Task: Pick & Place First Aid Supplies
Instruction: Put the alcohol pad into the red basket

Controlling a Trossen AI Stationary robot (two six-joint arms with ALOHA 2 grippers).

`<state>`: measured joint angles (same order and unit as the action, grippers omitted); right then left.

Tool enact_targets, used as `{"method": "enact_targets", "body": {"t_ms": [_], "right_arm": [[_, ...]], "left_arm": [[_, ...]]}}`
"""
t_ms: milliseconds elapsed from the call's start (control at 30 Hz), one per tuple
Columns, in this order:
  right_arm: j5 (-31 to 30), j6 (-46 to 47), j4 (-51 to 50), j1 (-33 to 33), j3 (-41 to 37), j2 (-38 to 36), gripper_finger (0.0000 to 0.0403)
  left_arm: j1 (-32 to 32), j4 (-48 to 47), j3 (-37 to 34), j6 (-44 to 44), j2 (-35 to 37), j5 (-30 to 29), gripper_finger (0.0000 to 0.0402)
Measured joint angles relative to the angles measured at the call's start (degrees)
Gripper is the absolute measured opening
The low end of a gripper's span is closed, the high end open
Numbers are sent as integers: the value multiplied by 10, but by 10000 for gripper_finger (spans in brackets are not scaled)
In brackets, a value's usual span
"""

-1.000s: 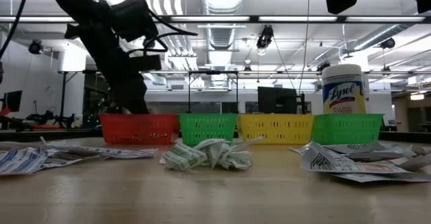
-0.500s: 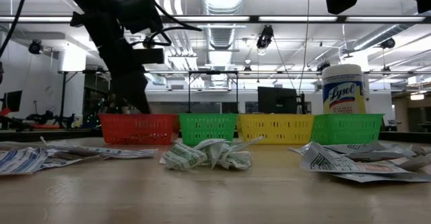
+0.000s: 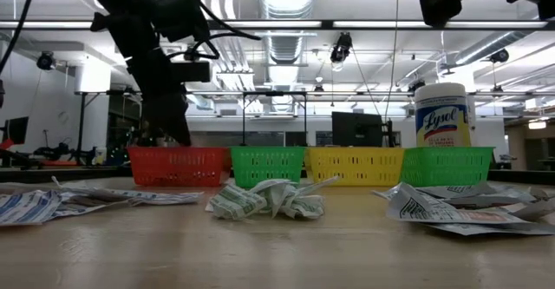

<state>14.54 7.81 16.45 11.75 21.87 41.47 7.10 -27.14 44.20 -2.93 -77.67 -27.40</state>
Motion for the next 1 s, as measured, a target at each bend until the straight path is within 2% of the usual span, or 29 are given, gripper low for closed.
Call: {"method": "enact_targets", "body": {"t_ms": [300,533,667,800,1000], "right_arm": [[1,2,0,0,-10,0,8],[3,1,1,0,-11,0,8],[4,-1,1,0,-11,0,8],[4,-2,0,0,-11,0,8],[4,-3,-25,0,-11,0,8]], "left_arm": [[0,-7,30,28,0,-2,170],[0,-67,67,26,0,-12,170],[-1,-123,93,-5,3,-9,170],[-6,-160,100,-39,21,2,170],[-36,-157,83,-67,81,29,170]]}}
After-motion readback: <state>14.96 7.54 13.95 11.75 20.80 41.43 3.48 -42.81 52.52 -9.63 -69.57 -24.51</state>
